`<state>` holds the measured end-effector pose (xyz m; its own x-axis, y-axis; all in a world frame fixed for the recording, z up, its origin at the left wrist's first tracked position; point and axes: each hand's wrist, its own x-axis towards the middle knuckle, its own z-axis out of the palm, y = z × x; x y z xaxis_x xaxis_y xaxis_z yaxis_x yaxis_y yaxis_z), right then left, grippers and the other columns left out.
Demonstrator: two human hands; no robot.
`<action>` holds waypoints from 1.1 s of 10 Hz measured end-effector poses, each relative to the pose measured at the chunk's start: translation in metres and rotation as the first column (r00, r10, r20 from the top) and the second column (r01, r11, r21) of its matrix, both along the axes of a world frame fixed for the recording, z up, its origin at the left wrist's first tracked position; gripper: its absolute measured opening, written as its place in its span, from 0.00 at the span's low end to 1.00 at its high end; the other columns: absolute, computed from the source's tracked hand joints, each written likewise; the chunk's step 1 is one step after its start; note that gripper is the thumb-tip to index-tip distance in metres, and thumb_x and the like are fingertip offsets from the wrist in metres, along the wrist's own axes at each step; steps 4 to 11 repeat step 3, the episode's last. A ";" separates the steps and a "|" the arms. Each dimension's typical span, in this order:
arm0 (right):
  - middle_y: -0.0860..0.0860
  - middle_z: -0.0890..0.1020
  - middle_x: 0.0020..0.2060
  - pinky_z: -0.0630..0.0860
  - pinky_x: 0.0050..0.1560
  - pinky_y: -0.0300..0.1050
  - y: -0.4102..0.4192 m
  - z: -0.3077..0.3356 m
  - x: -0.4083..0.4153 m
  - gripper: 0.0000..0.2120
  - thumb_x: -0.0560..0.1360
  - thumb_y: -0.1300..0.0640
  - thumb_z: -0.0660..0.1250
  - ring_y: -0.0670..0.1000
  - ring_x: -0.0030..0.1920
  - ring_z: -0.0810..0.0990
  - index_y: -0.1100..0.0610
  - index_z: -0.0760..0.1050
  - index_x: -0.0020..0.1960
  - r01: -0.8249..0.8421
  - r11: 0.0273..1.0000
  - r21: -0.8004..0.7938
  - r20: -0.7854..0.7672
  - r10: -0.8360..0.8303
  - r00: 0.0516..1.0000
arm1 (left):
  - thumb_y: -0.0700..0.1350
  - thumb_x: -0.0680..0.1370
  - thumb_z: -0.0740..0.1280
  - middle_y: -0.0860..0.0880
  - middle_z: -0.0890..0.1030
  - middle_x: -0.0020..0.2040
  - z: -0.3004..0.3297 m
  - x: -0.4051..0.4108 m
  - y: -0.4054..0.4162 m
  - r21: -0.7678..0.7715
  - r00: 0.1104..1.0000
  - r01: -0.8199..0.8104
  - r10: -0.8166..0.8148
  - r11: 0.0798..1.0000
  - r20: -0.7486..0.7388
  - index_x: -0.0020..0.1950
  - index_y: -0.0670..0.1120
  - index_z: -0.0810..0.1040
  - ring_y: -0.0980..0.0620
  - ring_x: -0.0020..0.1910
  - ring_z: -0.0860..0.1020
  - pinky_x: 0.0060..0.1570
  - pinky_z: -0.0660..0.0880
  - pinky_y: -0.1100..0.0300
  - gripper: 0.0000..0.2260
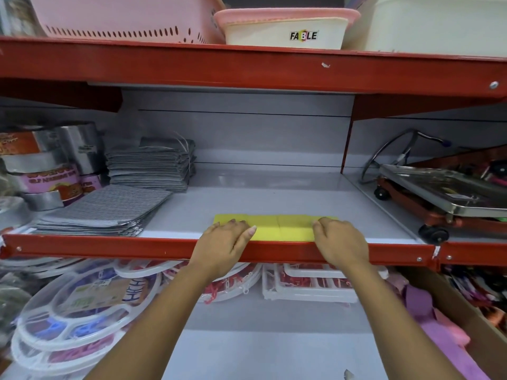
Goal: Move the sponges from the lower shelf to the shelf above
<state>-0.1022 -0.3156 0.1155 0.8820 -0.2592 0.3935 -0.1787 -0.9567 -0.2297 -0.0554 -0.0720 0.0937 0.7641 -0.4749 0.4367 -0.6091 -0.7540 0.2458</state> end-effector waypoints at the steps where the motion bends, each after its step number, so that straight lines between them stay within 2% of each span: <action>1: 0.59 0.83 0.52 0.72 0.53 0.51 0.012 -0.004 0.000 0.18 0.80 0.51 0.52 0.61 0.55 0.76 0.59 0.77 0.55 -0.011 1.000 -0.015 -0.001 0.011 1.000 | 0.66 0.75 0.37 0.52 0.76 0.64 -0.002 0.002 -0.001 0.026 1.000 -0.003 0.003 1.000 -0.007 0.64 0.51 0.74 0.52 0.70 0.67 0.69 0.58 0.54 0.34; 2: 0.57 0.82 0.55 0.72 0.54 0.50 0.015 -0.004 -0.006 0.16 0.80 0.52 0.53 0.60 0.57 0.75 0.58 0.75 0.59 -0.013 0.999 -0.031 -0.007 0.013 1.000 | 0.66 0.75 0.35 0.52 0.73 0.68 -0.003 0.001 0.001 0.032 1.000 0.009 -0.009 0.999 -0.002 0.66 0.51 0.71 0.54 0.73 0.62 0.72 0.55 0.52 0.35; 3: 0.56 0.79 0.60 0.72 0.58 0.51 0.018 0.003 -0.011 0.17 0.80 0.52 0.54 0.58 0.61 0.74 0.58 0.73 0.63 -0.016 0.999 -0.034 0.143 0.021 0.989 | 0.65 0.76 0.35 0.51 0.66 0.73 0.002 -0.006 -0.007 0.037 0.998 -0.002 -0.001 0.999 0.065 0.71 0.50 0.67 0.56 0.75 0.55 0.74 0.47 0.54 0.35; 11: 0.56 0.79 0.60 0.72 0.58 0.51 0.018 0.003 -0.011 0.17 0.80 0.52 0.54 0.58 0.61 0.74 0.58 0.73 0.63 -0.016 0.999 -0.034 0.143 0.021 0.989 | 0.65 0.76 0.35 0.51 0.66 0.73 0.002 -0.006 -0.007 0.037 0.998 -0.002 -0.001 0.999 0.065 0.71 0.50 0.67 0.56 0.75 0.55 0.74 0.47 0.54 0.35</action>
